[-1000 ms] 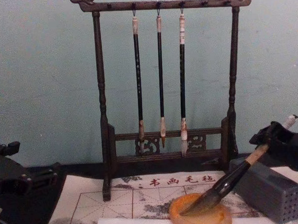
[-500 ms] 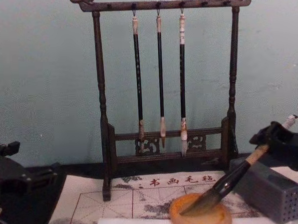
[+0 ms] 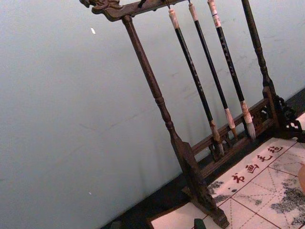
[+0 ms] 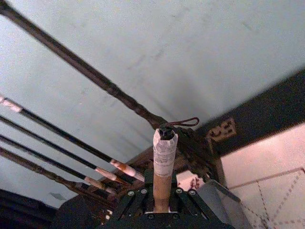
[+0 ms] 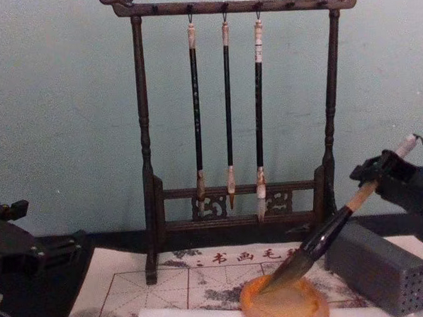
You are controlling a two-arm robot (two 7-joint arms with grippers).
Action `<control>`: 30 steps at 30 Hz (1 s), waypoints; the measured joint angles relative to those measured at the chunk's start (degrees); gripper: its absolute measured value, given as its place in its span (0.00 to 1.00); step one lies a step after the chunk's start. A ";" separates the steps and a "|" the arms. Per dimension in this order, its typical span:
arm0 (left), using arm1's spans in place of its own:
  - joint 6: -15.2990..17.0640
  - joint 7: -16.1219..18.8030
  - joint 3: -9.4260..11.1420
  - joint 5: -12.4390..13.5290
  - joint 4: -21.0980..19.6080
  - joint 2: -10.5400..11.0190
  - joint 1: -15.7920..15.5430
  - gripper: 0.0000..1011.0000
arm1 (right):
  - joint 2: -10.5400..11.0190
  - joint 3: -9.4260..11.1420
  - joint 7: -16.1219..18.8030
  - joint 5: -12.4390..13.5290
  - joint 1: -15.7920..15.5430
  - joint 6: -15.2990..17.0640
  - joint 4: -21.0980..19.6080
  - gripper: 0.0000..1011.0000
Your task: Pick up the brush from the inkstone, write on the paper, then place the brush back to its original position.
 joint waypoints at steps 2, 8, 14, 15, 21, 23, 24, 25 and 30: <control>0.00 0.00 0.00 0.00 0.00 0.00 0.00 0.99 | 0.62 -0.72 0.60 -0.82 -0.24 -1.07 -0.88 0.18; 0.00 0.00 0.00 0.00 0.00 0.00 0.00 0.99 | 2.55 -2.33 2.30 -3.78 -1.09 -3.97 -3.74 0.18; 0.00 0.00 0.00 0.00 0.00 0.00 0.00 0.99 | 4.18 -2.95 4.15 -7.17 -1.85 -6.31 -6.46 0.18; 0.00 0.00 0.00 0.00 0.00 0.00 0.00 0.99 | 4.34 -2.97 4.36 -7.55 -1.91 -6.48 -6.77 0.18; 0.00 0.00 0.00 0.00 0.00 0.00 0.00 0.99 | 5.83 -2.99 6.17 -10.79 -2.59 -7.61 -9.26 0.18; 0.00 0.00 0.00 0.00 0.00 0.00 0.00 0.99 | 6.45 -3.15 7.01 -12.26 -3.00 -8.28 -10.16 0.18; 0.00 0.00 0.00 0.00 0.00 0.00 0.00 0.99 | 6.70 -3.21 7.29 -12.77 -3.16 -8.51 -10.49 0.18; 0.00 0.00 0.00 0.00 0.00 0.00 0.00 0.99 | 6.96 -3.26 7.59 -13.32 -3.34 -8.75 -10.89 0.18; 0.00 0.00 0.00 0.00 0.00 0.00 0.00 0.99 | 8.63 -3.56 9.63 -16.62 -4.83 -10.35 -13.33 0.18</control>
